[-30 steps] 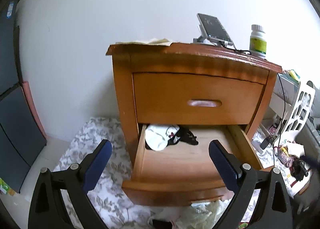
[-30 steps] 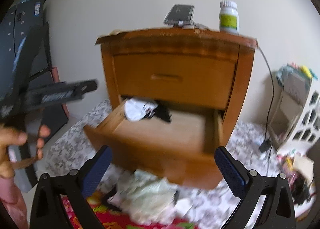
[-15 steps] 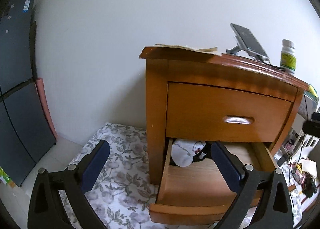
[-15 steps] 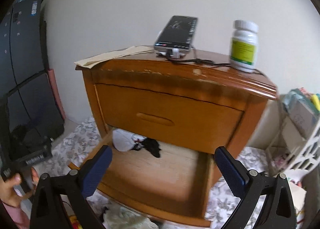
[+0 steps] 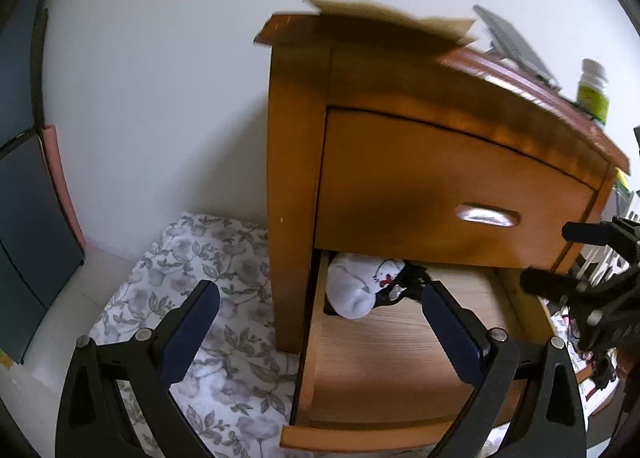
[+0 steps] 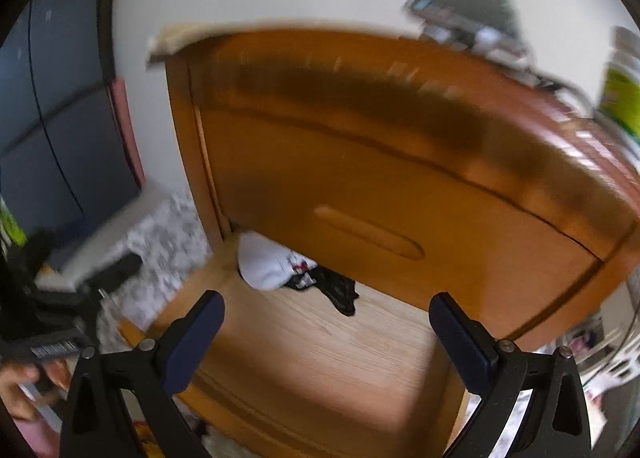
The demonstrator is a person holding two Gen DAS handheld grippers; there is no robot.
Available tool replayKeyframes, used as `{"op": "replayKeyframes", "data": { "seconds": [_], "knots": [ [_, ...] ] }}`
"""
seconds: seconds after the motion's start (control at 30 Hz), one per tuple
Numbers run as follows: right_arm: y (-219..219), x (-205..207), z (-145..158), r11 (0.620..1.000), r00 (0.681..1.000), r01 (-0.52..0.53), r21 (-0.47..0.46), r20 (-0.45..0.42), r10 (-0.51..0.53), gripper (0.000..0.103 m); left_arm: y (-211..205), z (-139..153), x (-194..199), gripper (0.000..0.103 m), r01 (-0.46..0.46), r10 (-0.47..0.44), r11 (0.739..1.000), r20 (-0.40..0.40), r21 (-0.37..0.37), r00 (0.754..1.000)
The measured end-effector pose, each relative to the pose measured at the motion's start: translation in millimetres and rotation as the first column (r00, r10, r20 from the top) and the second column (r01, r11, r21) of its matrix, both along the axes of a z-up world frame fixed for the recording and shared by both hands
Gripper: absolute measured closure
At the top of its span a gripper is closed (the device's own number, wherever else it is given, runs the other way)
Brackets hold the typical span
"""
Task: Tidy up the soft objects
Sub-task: 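Reach the right tool into the drawer toward the black lace garment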
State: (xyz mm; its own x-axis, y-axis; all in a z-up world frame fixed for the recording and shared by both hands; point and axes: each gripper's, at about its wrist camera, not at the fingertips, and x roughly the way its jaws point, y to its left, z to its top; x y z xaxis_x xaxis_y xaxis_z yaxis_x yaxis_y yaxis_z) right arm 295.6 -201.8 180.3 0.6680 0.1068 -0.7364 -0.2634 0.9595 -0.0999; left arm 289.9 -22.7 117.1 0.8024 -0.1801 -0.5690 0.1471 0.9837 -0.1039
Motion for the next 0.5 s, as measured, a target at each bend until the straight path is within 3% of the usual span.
{"op": "replayKeyframes", "data": {
  "seconds": [0.17, 0.27, 0.5],
  "knots": [
    [17.0, 22.5, -38.2, 0.973, 0.992, -0.125, -0.193, -0.057, 0.115, 0.004, 2.2, -9.9, 17.7, 0.002, 0.023, -0.023, 0.999, -0.018, -0.032, 1.0],
    [24.4, 34.9, -60.4, 0.947, 0.981, -0.185, -0.261, -0.113, 0.16, 0.014, -0.3, -12.9, 25.4, 0.002, 0.043, -0.043, 0.999, -0.026, -0.007, 0.999],
    [43.6, 54.2, -103.3, 0.869, 0.952, -0.297, -0.394, -0.188, 0.241, 0.024, -2.9, -17.2, 39.2, 0.002, 0.035, -0.034, 0.998, -0.021, 0.056, 0.999]
  ]
}}
